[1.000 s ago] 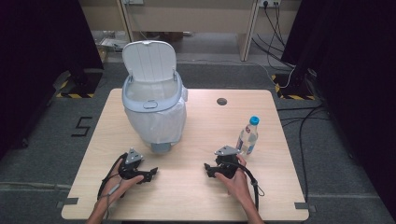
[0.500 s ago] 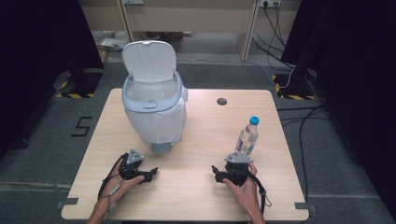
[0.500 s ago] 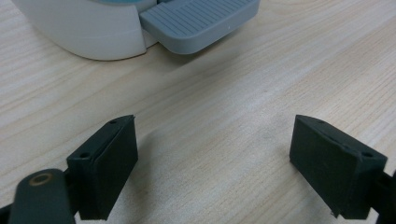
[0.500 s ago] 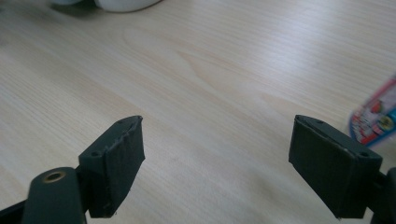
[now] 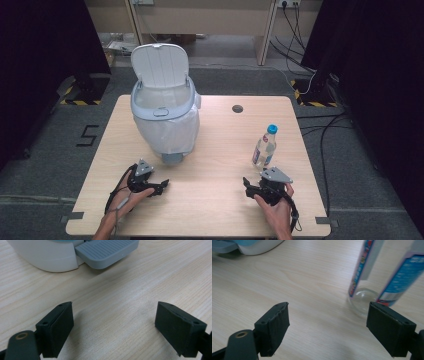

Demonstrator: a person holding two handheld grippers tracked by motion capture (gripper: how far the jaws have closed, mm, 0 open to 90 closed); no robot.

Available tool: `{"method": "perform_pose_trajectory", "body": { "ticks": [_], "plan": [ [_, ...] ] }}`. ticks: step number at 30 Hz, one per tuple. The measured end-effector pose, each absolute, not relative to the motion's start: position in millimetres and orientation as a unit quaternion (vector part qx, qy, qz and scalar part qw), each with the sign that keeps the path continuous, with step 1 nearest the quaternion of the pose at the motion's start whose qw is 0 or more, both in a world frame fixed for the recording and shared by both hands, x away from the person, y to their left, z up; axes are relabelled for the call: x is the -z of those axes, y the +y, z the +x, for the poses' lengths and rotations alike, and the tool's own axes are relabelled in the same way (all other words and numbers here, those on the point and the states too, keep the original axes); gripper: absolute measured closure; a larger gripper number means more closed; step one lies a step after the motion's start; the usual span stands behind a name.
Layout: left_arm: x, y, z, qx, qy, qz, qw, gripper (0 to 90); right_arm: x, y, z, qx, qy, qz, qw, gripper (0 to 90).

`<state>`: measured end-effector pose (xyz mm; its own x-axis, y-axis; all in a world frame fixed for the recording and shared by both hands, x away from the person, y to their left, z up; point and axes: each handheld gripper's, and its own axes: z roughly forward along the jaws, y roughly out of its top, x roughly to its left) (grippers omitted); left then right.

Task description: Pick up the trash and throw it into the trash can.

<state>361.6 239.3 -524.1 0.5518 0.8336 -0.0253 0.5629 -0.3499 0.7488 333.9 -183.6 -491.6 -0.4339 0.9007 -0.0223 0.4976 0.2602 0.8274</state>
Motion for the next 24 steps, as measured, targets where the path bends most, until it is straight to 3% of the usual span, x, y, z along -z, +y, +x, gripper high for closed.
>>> {"method": "perform_pose_trajectory", "body": {
  "ticks": [11,24],
  "plan": [
    [524,239,362,-0.184,0.436,0.801,0.367,14.2,490,-214,343,-0.398,0.721,0.487,0.29,15.3],
    [524,239,362,-0.184,0.436,0.8,0.368,14.3,494,-223,370,-0.421,0.694,0.498,0.303,15.4]
  ]
}}
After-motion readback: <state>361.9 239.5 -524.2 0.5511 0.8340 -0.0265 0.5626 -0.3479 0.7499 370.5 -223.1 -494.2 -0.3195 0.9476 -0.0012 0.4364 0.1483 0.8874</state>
